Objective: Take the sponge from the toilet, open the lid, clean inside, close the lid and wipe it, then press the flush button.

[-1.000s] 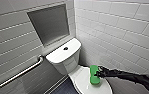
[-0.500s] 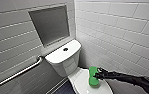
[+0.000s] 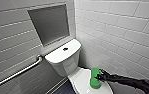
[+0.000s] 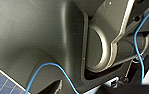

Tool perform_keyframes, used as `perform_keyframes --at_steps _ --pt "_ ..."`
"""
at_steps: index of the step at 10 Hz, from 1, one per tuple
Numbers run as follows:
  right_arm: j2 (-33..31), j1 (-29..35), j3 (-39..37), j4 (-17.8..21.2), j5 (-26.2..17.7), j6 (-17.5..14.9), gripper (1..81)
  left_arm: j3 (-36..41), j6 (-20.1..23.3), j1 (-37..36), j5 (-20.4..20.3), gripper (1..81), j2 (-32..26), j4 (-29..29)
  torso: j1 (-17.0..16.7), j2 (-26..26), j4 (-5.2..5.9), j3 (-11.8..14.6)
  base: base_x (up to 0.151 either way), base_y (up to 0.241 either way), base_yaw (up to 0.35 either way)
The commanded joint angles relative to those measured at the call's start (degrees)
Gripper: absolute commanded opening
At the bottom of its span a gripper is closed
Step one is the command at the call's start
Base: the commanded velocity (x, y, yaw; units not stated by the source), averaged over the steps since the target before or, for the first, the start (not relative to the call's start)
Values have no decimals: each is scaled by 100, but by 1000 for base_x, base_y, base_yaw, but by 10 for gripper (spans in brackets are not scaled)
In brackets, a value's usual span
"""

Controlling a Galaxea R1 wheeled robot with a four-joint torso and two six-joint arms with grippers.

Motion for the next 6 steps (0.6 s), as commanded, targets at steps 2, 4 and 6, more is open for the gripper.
perform_keyframes --at_steps 2,4,6 --pt "92 363 -440 147 359 414 10 78 63 191 541 811 -148 -9 0 0 0 0 0 0 0" --pt "-5 197 -335 164 526 406 10 96 63 200 550 811 -113 -9 0 0 0 0 0 0 0" --pt "-783 -23 845 129 796 388 10 105 63 200 541 811 -86 0 0 -2 0 0 0 0 0"
